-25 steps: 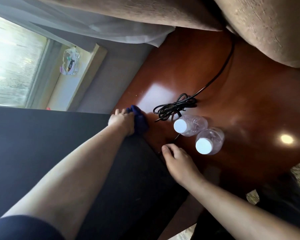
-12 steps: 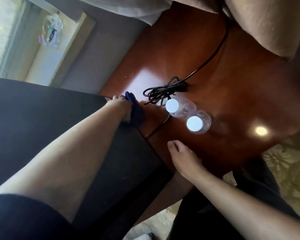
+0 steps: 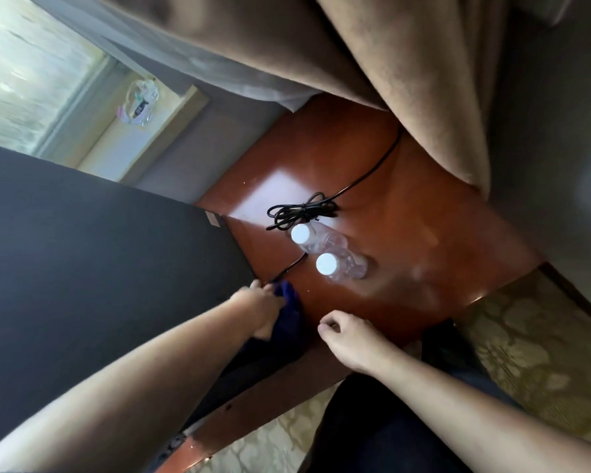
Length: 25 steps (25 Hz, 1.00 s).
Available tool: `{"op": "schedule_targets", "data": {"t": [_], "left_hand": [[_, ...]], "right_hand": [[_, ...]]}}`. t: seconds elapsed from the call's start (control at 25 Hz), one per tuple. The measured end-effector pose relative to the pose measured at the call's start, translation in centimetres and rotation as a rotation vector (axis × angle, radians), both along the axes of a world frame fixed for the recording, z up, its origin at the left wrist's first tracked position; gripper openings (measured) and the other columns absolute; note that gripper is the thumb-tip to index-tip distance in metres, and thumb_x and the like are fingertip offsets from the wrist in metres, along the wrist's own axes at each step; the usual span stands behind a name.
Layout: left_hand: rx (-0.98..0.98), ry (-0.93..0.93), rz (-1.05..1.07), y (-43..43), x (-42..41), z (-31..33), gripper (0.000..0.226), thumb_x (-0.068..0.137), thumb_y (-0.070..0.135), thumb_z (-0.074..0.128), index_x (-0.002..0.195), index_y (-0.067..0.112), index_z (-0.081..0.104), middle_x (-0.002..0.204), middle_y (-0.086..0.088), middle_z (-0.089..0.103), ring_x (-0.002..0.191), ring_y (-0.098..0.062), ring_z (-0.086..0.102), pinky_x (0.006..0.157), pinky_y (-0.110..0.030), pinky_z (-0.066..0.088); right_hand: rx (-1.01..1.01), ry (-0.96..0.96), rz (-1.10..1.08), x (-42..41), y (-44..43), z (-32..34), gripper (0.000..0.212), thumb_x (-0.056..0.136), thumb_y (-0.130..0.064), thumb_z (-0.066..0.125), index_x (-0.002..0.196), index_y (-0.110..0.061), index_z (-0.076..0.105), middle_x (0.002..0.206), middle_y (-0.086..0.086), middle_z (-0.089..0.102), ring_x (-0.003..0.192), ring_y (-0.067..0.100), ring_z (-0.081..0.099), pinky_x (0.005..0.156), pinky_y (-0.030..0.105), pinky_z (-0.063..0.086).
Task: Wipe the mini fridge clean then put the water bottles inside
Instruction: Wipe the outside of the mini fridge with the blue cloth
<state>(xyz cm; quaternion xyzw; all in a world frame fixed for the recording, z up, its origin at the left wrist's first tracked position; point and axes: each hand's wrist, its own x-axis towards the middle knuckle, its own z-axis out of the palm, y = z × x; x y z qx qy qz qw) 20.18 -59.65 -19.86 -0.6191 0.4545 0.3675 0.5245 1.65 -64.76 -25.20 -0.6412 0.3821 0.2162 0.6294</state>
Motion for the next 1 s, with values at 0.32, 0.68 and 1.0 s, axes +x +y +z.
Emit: {"op": "schedule_targets", "data": {"t": [0.32,0.68,1.0], "left_hand": [[0.013,-0.036,-0.080,1.9,-5.2,0.8,0.066,0.094,0.034,0.063,0.154,0.023,0.036,0.159,-0.011,0.031,0.137,-0.035,0.039,0.104,-0.038,0.045],[0.036,-0.114,0.091,-1.9,-2.2,20.7,0.062,0.082,0.026,0.081,0.139,0.020,0.057,0.129,-0.006,0.067,0.118,-0.026,0.065,0.074,-0.018,0.042],[-0.447,-0.215,0.178,4.8,-5.0,32.2,0.050,0.076,0.029,0.076,0.124,0.024,0.067,0.109,0.002,0.074,0.096,-0.021,0.067,0.077,-0.024,0.054]], "right_hand": [[0.030,-0.094,0.026,-1.0,-1.2,1.2,0.026,0.092,-0.044,0.052,0.107,-0.030,0.069,0.103,-0.007,0.075,0.102,0.018,0.068,0.090,0.031,0.054],[-0.010,-0.578,-0.038,1.8,1.0,10.7,0.045,0.090,-0.046,0.065,0.134,-0.036,0.057,0.130,-0.012,0.060,0.113,0.007,0.063,0.096,0.022,0.048],[-0.009,-0.824,0.001,3.5,4.5,19.9,0.060,0.086,-0.060,0.064,0.141,-0.038,0.052,0.133,-0.018,0.063,0.122,-0.001,0.059,0.112,0.031,0.045]]}}
